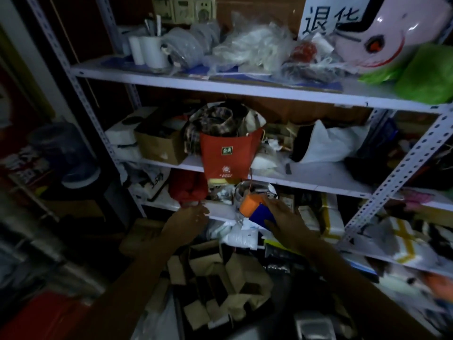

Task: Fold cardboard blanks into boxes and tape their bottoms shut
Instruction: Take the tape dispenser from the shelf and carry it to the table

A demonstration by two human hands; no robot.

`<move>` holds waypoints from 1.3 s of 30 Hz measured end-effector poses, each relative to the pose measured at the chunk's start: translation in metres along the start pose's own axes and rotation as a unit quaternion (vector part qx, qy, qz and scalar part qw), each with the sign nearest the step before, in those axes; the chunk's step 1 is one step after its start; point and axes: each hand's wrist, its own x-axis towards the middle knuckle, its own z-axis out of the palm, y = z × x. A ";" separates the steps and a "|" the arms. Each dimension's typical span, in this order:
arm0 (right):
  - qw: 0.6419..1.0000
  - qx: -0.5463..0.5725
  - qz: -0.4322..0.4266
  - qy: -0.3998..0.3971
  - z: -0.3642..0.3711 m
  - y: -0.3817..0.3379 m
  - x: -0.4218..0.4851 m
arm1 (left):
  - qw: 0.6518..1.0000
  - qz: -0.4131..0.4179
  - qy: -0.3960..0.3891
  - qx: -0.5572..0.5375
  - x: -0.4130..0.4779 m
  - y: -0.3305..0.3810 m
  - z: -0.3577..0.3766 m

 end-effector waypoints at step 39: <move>0.779 -0.037 -0.517 -0.354 0.202 -0.234 -0.267 | 0.768 -0.558 0.312 -0.041 -0.614 0.041 0.227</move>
